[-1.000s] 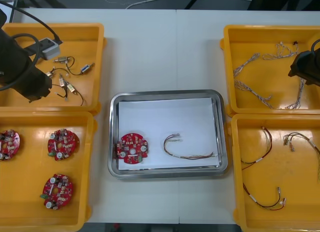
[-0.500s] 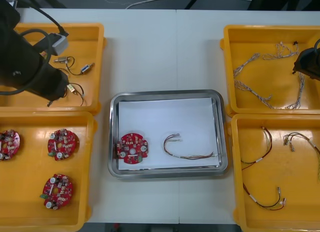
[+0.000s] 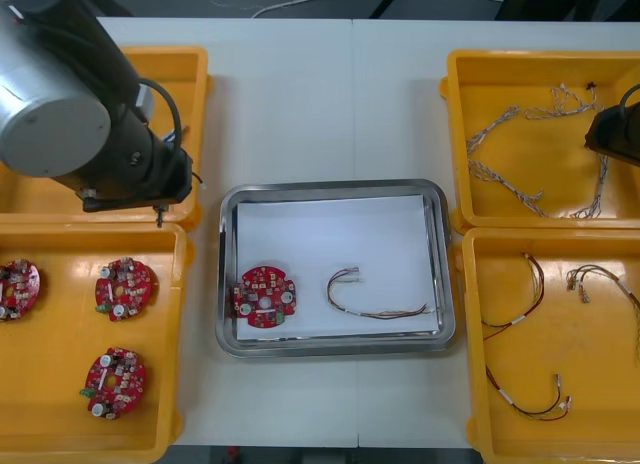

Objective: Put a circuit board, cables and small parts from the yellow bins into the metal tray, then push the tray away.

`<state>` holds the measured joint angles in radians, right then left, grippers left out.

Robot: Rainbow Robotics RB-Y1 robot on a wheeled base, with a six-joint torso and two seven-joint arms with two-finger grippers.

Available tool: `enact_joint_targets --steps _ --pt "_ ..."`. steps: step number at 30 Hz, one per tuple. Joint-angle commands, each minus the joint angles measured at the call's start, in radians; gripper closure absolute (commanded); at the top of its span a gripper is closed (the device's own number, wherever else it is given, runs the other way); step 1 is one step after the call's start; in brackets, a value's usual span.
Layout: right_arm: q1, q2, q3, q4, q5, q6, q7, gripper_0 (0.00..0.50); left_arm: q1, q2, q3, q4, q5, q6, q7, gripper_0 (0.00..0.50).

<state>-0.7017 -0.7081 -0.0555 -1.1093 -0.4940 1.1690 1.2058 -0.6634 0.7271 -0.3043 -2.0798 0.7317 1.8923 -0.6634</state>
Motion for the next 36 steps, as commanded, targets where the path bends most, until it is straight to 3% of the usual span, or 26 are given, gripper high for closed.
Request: enact_joint_targets --steps 1,11,17,36 --pt "-0.079 -0.053 0.017 0.059 -0.006 -0.019 0.044 0.000 -0.061 -0.078 -0.068 -0.017 -0.084 -0.013 -0.015 0.500" --pt "-0.094 -0.050 0.045 0.106 -0.017 -0.058 0.070 0.000 -0.061 -0.201 -0.182 0.026 -0.268 -0.022 0.030 0.500" --pt "-0.087 -0.044 0.046 0.117 -0.029 -0.057 0.072 0.000 -0.058 -0.259 -0.213 0.067 -0.328 -0.024 0.036 0.500" --pt "-0.044 -0.044 0.046 0.128 -0.058 -0.086 0.089 0.007 0.021 -0.288 -0.302 0.084 -0.426 -0.104 0.044 0.500"
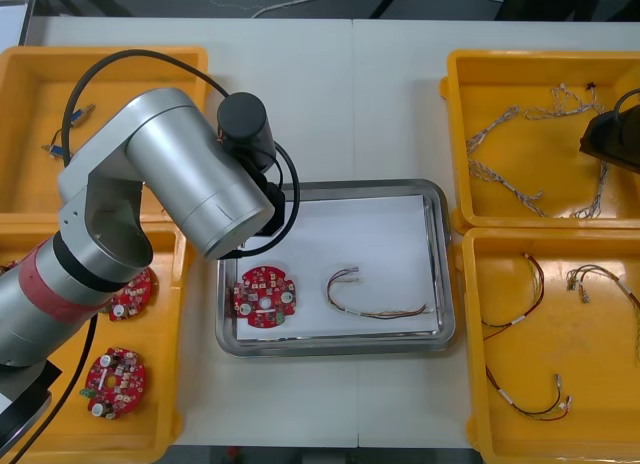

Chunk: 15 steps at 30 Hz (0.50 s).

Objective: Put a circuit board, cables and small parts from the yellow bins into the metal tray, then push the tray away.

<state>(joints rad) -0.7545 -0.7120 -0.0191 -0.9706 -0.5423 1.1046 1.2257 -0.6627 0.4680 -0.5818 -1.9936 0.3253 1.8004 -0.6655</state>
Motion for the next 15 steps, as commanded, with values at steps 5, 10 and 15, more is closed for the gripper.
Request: enact_joint_targets --steps 5,10,15 --pt "0.020 -0.040 0.010 -0.011 -0.010 -0.034 0.074 0.079 0.026 -0.038 -0.030 0.015 -0.028 -0.024 0.038 0.500" --pt "0.021 -0.041 0.010 -0.011 -0.005 -0.034 0.077 0.473 0.028 -0.042 -0.055 0.085 -0.048 -0.101 0.035 0.500" --pt "0.021 -0.043 0.007 -0.011 0.005 -0.034 0.077 0.500 0.028 -0.043 -0.058 0.107 -0.048 -0.119 0.026 0.500"
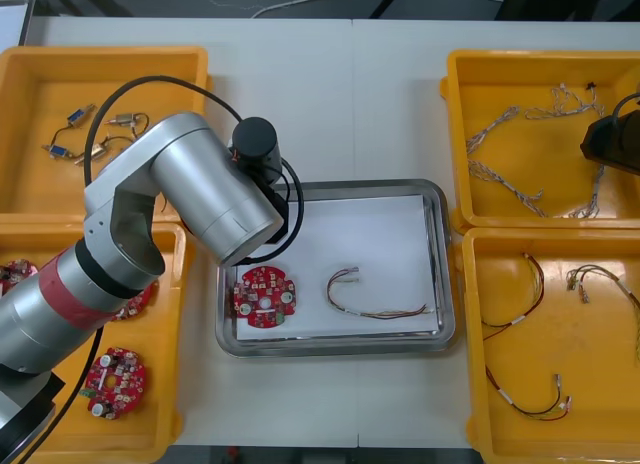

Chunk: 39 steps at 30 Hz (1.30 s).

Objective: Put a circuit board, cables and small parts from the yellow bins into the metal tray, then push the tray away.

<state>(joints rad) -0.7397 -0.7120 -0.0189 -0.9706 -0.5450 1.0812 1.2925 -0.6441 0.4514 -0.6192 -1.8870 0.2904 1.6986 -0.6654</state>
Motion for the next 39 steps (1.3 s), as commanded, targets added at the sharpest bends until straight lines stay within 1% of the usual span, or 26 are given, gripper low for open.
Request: enact_joint_targets --steps 1,6,9,11,14,18,24,32,35,39 --pt "0.006 -0.043 0.004 -0.013 0.007 -0.010 0.010 0.500 0.008 -0.027 -0.024 0.000 -0.011 -0.017 0.026 0.500" --pt "0.002 -0.043 -0.010 -0.013 -0.001 -0.003 0.011 0.500 0.008 -0.027 -0.034 0.011 -0.007 -0.037 0.026 0.500" --pt "-0.020 -0.046 -0.019 -0.013 -0.001 0.043 0.016 0.500 0.008 -0.027 -0.047 0.034 -0.007 -0.062 0.029 0.500" --pt "-0.040 -0.046 -0.033 -0.013 -0.001 0.092 0.018 0.500 0.008 -0.027 -0.060 0.043 -0.020 -0.077 0.029 0.500" --pt "-0.066 -0.046 -0.045 -0.013 -0.001 0.143 0.019 0.500 0.008 -0.027 -0.063 0.045 -0.020 -0.077 0.030 0.500" --pt "-0.093 -0.046 -0.047 -0.013 -0.001 0.184 0.018 0.500 0.008 -0.027 -0.065 0.049 -0.020 -0.082 0.029 0.500" --pt "-0.136 -0.043 -0.047 -0.013 -0.001 0.258 0.013 0.500 0.008 -0.027 -0.080 0.080 -0.036 -0.128 0.033 0.500" --pt "-0.204 -0.006 -0.047 -0.013 0.013 0.352 0.004 0.500 0.008 -0.025 -0.085 0.094 -0.051 -0.157 0.033 0.500" --pt "-0.219 0.011 -0.047 -0.013 0.017 0.358 0.001 0.500 0.009 -0.027 -0.096 0.106 -0.066 -0.171 0.037 0.500" --pt "-0.236 0.032 -0.047 -0.013 0.028 0.358 -0.001 0.500 0.009 -0.027 -0.096 0.112 -0.065 -0.177 0.038 0.500"
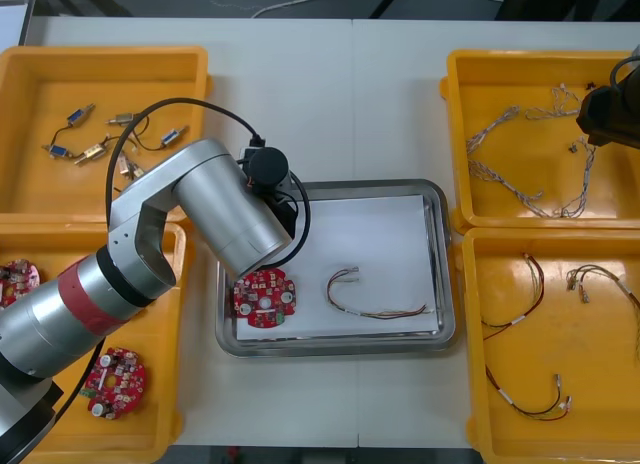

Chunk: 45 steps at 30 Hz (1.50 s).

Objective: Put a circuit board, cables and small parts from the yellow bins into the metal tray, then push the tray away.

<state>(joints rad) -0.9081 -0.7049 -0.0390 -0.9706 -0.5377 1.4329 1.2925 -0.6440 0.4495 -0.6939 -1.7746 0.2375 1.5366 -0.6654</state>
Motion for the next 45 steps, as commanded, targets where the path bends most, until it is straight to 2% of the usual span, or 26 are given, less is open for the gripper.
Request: enact_joint_targets --steps 1,5,7,8,9,10,12,15,16,17,18,19,20,21,23,24,30,37,43,45 --pt "-0.071 0.028 -0.027 -0.013 0.024 0.004 0.001 0.500 0.009 -0.025 -0.021 0.000 -0.014 -0.015 0.038 0.500" --pt "-0.089 0.053 -0.027 -0.013 0.039 0.003 0.001 0.500 0.009 -0.025 -0.021 -0.002 -0.014 -0.015 0.040 0.500" --pt "-0.097 0.062 -0.027 -0.013 0.047 0.003 0.001 0.500 0.009 -0.025 -0.021 -0.002 -0.014 -0.015 0.043 0.410" --pt "-0.101 0.067 -0.027 -0.013 0.051 0.003 0.001 0.500 0.009 -0.025 -0.021 -0.002 -0.014 -0.015 0.044 0.284" --pt "-0.104 0.070 -0.025 -0.013 0.056 0.003 -0.001 0.500 0.009 -0.025 -0.021 -0.002 -0.014 -0.016 0.046 0.206" --pt "-0.106 0.071 -0.025 -0.014 0.059 0.003 0.001 0.500 0.009 -0.026 -0.021 -0.002 -0.014 -0.016 0.046 0.183" --pt "-0.106 0.074 -0.027 -0.013 0.062 0.000 0.008 0.500 0.009 -0.028 -0.021 -0.005 -0.017 -0.018 0.049 0.071" --pt "-0.104 0.074 -0.025 -0.013 0.065 0.001 0.014 0.500 0.009 -0.028 -0.021 -0.014 -0.017 -0.021 0.053 0.026" --pt "-0.104 0.074 -0.024 -0.013 0.068 0.000 0.021 0.465 0.009 -0.028 -0.016 -0.028 -0.017 -0.019 0.056 0.000" --pt "-0.104 0.074 -0.024 -0.013 0.068 0.001 0.022 0.443 0.007 -0.028 -0.015 -0.032 -0.015 -0.018 0.056 0.000" --pt "-0.104 0.074 -0.024 -0.013 0.070 0.001 0.025 0.347 0.007 -0.028 -0.012 -0.042 -0.014 -0.012 0.058 0.000" --pt "-0.104 0.074 -0.024 -0.013 0.070 0.001 0.025 0.347 0.007 -0.028 -0.012 -0.042 -0.014 -0.012 0.058 0.000" --pt "-0.104 0.074 -0.024 -0.013 0.073 0.001 0.031 0.178 0.007 -0.028 -0.003 -0.063 -0.007 0.004 0.060 0.000" --pt "-0.104 0.074 -0.024 -0.014 0.073 0.001 0.033 0.099 0.009 -0.028 0.007 -0.078 -0.003 0.016 0.061 0.000" --pt "-0.104 0.073 -0.024 -0.014 0.074 0.001 0.039 0.014 0.007 -0.026 0.017 -0.109 0.006 0.042 0.064 0.000" --pt "-0.104 0.071 -0.024 -0.013 0.074 0.001 0.042 0.000 0.007 -0.026 0.027 -0.129 0.013 0.056 0.067 0.000" --pt "-0.094 0.059 -0.024 -0.013 0.073 0.054 0.077 0.000 0.007 -0.026 0.054 -0.218 0.020 0.111 0.087 0.000" --pt "-0.057 0.058 -0.048 -0.013 0.068 0.086 0.202 0.000 0.004 0.012 0.126 -0.335 0.048 0.191 0.106 0.000" --pt "-0.005 0.073 -0.064 -0.013 0.059 0.090 0.252 0.000 -0.005 0.081 0.257 -0.399 0.197 0.263 0.096 0.000" --pt "0.006 0.077 -0.067 -0.013 0.056 0.087 0.257 0.000 -0.011 0.095 0.278 -0.402 0.223 0.275 0.090 0.000"
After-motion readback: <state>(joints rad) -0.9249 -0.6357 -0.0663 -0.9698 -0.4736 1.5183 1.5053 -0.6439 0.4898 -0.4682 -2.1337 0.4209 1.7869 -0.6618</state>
